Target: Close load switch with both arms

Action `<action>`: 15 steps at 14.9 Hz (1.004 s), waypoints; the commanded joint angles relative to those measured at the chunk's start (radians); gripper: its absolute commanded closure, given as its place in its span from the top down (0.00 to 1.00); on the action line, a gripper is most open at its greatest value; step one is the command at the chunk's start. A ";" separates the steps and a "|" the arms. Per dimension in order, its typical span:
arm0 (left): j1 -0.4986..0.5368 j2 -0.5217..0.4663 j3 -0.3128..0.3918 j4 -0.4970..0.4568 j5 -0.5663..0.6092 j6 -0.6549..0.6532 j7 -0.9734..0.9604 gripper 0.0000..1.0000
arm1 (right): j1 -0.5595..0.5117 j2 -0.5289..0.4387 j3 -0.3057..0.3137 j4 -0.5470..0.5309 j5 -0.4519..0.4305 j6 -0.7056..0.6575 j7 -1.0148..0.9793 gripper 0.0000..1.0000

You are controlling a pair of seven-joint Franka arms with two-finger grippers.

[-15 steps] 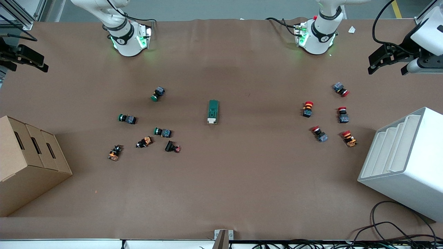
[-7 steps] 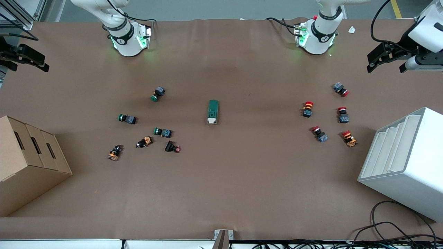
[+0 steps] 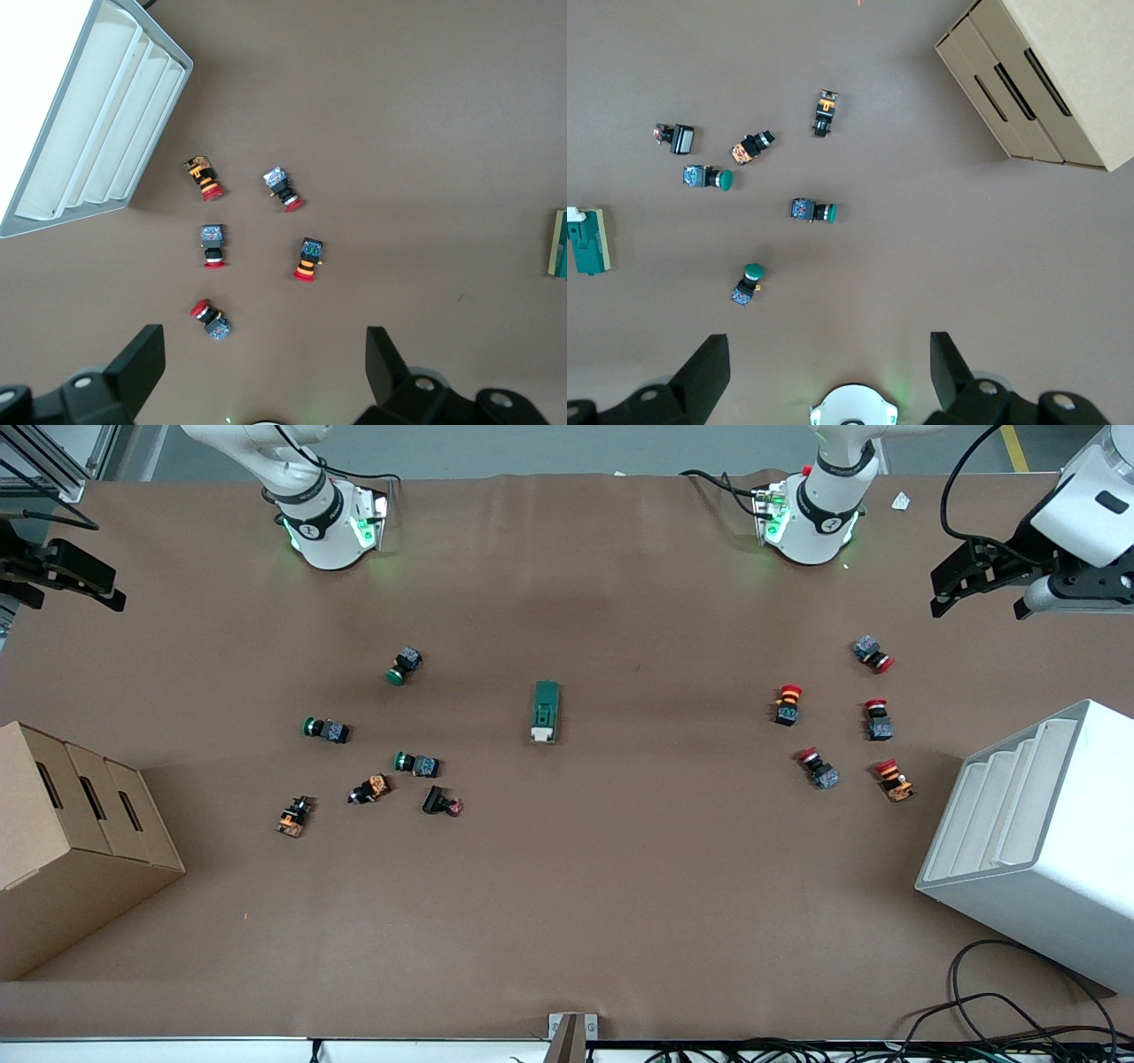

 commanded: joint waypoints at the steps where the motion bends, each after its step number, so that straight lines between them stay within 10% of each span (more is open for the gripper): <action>1: 0.013 0.010 -0.006 0.021 -0.006 -0.019 -0.002 1.00 | 0.008 -0.029 0.001 -0.033 0.002 0.007 0.040 1.00; 15: 0.016 0.037 -0.003 0.037 -0.006 -0.020 0.007 1.00 | 0.007 -0.029 0.000 -0.033 0.017 0.023 -0.001 1.00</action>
